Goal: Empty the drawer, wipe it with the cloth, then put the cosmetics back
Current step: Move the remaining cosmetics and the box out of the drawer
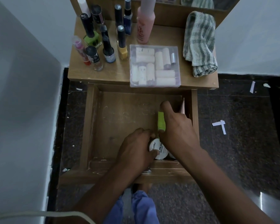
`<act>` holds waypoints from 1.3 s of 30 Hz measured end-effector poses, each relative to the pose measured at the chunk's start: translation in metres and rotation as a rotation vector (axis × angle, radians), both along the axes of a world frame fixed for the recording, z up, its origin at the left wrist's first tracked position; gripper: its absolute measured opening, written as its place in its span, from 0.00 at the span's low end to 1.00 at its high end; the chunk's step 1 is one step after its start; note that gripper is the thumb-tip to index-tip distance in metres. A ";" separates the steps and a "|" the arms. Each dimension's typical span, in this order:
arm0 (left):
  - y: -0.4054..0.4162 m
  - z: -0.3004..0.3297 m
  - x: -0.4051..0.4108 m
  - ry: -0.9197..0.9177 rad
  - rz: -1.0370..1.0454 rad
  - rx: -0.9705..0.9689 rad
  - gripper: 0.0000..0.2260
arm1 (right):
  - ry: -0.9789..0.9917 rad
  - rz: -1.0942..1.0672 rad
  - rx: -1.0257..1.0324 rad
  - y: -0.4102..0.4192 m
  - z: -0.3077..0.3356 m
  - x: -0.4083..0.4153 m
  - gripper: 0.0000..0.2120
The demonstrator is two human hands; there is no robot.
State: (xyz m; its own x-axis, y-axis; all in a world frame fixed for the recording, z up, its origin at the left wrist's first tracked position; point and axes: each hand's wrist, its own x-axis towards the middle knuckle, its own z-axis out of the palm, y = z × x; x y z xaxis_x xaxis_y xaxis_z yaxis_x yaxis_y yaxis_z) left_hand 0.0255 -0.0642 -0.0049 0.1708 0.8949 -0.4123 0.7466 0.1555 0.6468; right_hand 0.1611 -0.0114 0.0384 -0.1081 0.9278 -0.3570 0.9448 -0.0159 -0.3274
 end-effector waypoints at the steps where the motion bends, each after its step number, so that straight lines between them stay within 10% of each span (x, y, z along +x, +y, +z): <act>1: 0.000 0.000 0.001 -0.004 -0.009 -0.010 0.21 | 0.013 -0.008 0.018 -0.002 -0.002 0.001 0.31; 19: 0.011 0.001 -0.010 -0.265 0.264 -0.209 0.11 | 0.309 -0.071 0.340 -0.015 0.003 0.000 0.28; 39: 0.061 0.106 -0.043 -0.724 0.890 0.309 0.14 | 0.703 -0.332 0.703 0.065 0.087 -0.027 0.22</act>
State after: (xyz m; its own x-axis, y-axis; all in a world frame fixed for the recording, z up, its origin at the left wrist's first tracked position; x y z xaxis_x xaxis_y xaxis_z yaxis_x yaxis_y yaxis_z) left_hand -0.0171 -0.0035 0.1009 -0.4569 0.8615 -0.2216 -0.1002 0.1977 0.9751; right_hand 0.1344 0.0538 0.1256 0.2159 0.9230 0.3186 0.5208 0.1671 -0.8372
